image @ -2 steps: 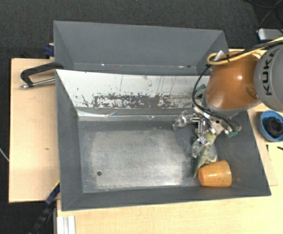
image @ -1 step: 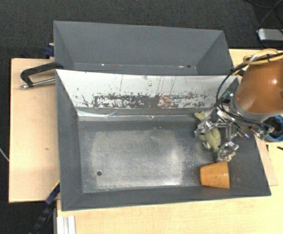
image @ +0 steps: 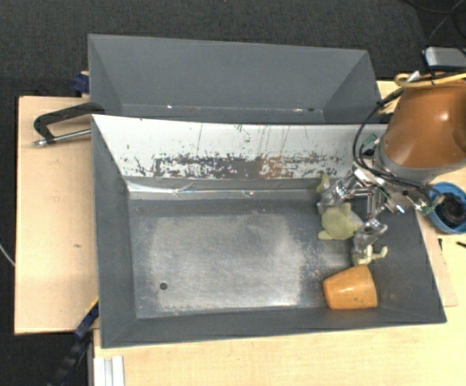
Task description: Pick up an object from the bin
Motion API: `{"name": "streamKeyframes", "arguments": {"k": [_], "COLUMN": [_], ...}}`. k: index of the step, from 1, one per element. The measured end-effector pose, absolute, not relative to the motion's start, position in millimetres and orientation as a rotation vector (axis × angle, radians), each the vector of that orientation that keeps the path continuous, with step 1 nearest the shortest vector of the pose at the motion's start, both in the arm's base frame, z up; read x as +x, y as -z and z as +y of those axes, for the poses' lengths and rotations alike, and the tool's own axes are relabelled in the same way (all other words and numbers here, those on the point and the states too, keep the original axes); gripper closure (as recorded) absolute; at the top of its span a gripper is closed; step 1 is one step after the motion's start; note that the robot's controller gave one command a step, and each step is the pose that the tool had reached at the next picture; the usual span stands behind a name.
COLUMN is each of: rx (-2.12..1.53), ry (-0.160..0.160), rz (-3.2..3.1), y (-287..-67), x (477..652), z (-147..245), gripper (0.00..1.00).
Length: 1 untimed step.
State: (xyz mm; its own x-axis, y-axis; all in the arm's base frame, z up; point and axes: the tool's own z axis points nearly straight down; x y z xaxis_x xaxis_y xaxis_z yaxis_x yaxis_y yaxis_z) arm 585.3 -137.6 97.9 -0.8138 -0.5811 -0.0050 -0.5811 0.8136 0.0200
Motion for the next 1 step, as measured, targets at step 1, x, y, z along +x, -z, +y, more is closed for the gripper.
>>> {"name": "streamKeyframes", "arguments": {"k": [1], "rx": [0.966], "ry": [0.009], "rz": [-2.998], "y": [-98.5], "x": [586.4], "z": [-143.5], "gripper": [1.0]}}
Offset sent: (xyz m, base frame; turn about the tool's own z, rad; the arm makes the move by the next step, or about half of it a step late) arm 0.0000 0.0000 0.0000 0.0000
